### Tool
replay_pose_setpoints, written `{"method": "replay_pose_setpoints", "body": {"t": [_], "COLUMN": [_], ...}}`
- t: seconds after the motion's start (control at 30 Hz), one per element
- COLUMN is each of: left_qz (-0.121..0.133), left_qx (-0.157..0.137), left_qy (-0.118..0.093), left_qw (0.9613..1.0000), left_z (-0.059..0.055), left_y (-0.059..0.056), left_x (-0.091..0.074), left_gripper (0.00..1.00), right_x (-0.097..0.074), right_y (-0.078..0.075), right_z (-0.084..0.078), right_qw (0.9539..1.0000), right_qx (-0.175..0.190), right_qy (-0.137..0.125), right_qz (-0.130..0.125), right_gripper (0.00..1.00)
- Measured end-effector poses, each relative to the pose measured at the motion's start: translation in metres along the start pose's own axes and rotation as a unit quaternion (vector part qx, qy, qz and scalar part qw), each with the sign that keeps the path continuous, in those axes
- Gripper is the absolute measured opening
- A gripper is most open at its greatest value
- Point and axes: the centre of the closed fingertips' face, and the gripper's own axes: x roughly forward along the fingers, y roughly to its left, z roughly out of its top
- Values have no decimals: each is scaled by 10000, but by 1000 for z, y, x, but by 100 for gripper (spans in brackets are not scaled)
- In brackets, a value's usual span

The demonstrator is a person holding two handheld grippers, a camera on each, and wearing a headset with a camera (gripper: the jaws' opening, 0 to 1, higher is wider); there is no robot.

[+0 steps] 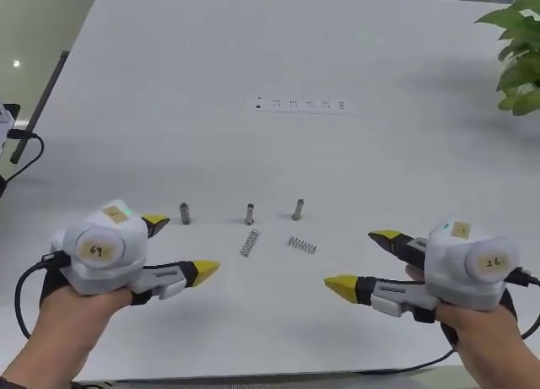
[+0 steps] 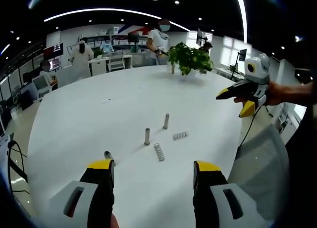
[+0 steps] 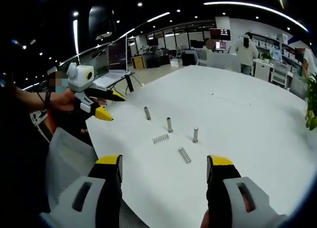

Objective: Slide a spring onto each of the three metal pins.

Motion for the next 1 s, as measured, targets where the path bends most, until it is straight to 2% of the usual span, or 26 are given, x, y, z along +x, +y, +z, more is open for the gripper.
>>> {"method": "replay_pose_setpoints", "body": {"t": [0.13,0.57,1.0], "left_qz": [-89,-360,-519], "left_qx": [4,32,-70], "left_qy": [23,224,449], "left_qw": [10000,9991,9976], "left_z": [0,-11,-26], "left_y": [-4,-13,-15], "left_x": [7,37,72], "left_gripper": [60,59,54], "right_x": [-2,-4,-3], "right_y": [0,8,7], "right_z": [1,-6,-7], "right_qw": [10000,10000,9999], "right_qx": [12,-38,-61], "right_qy": [-29,81,126], "right_qz": [-11,38,16], "right_gripper": [68,69,69]}}
